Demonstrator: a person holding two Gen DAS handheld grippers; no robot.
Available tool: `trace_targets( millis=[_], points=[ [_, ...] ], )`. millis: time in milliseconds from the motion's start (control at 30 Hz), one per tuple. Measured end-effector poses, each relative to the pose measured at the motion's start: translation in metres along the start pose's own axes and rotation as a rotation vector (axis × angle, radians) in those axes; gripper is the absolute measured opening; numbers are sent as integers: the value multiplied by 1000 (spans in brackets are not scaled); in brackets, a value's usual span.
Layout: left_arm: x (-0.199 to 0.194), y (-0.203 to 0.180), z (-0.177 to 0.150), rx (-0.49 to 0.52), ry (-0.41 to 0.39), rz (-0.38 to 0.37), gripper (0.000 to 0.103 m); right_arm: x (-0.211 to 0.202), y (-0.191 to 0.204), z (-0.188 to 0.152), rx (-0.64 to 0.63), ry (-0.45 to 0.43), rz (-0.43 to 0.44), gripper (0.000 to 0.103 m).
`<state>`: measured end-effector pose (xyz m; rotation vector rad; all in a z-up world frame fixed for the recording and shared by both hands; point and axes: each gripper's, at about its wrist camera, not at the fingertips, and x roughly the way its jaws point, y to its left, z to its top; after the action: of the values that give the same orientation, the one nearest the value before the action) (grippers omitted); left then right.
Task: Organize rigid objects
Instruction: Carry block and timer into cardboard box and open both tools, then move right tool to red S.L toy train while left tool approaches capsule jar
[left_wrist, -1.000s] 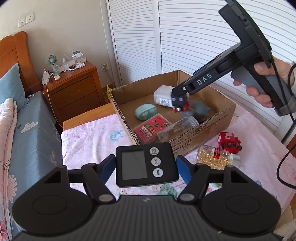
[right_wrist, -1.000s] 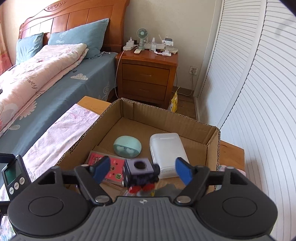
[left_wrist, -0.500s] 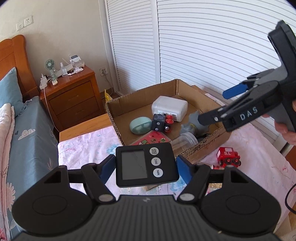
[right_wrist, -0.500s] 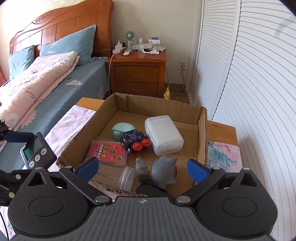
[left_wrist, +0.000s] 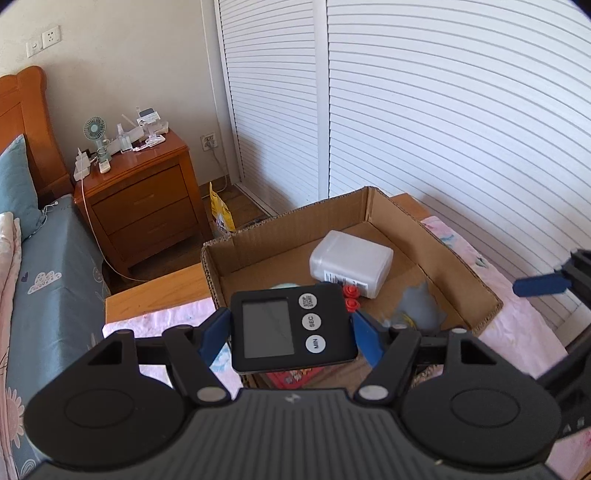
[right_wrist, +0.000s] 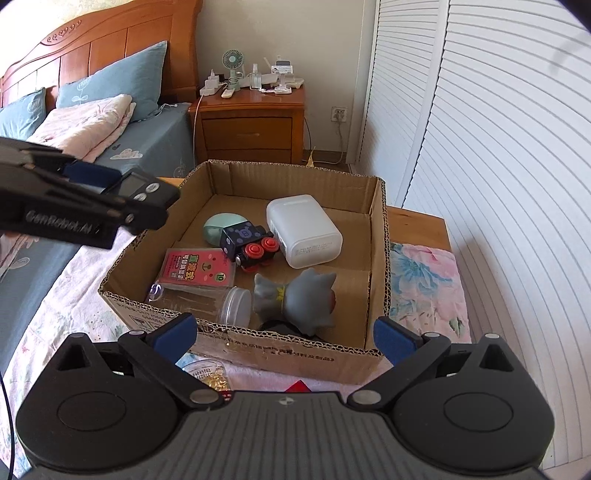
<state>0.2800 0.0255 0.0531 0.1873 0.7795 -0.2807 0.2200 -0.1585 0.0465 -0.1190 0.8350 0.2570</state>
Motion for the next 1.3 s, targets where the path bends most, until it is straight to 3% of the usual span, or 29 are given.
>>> trace_targets(
  millis=[433,533,567,600,1033,1300],
  points=[
    [109,9,50,-56,106,50,71,15,-19,-9,50,23,-8,103],
    [119,15,53,-103,118,67,77,16,-21,-10,51,26,-14,103],
    [119,17,53,-114,115,68,84,17,-22,-11,52,28,-16,103],
    [118,18,53,-123,109,68,89,17,-22,-12,53,29,-16,103],
    [55,13,35,-93,61,52,92,-2,-23,-25,104,3,-16,103],
    [-5,2,-4,-87,4,38,99,-18,-29,-50,152,-33,-62,103]
  ],
)
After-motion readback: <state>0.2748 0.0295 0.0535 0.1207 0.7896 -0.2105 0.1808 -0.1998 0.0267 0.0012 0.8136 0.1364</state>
